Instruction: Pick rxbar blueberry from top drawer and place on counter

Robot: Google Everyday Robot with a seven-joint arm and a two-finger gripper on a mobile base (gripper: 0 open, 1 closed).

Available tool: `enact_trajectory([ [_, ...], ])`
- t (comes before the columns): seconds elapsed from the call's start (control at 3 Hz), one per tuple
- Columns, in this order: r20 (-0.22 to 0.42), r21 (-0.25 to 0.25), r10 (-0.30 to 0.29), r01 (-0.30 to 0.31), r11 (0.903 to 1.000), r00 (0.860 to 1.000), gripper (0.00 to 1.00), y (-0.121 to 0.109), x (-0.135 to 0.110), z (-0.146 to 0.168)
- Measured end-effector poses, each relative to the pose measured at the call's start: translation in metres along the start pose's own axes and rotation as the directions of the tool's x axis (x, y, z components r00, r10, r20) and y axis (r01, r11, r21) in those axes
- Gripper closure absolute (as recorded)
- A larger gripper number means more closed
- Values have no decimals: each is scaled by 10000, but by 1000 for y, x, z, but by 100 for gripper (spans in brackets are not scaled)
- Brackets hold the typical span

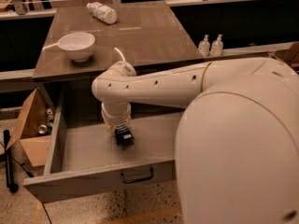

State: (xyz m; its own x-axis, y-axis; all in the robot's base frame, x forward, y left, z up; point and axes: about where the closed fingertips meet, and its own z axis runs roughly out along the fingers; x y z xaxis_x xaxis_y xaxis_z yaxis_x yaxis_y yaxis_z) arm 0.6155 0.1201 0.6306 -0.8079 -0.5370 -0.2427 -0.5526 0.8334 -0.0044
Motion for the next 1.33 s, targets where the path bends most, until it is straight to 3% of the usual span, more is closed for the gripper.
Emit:
enact_trajectory([
  [0.33, 457, 470, 663, -684, 9965, 9968, 100, -25, 24, -46],
  [0.67, 1277, 713, 1296, -1394, 9877, 9833, 100, -38, 40, -94],
  [1.0, 2285, 763, 1759, -1978, 9773, 9575, 100, -46, 48, -142],
  [1.33, 3636, 920, 1624, -2089, 9736, 9173, 100, -50, 39, -192],
])
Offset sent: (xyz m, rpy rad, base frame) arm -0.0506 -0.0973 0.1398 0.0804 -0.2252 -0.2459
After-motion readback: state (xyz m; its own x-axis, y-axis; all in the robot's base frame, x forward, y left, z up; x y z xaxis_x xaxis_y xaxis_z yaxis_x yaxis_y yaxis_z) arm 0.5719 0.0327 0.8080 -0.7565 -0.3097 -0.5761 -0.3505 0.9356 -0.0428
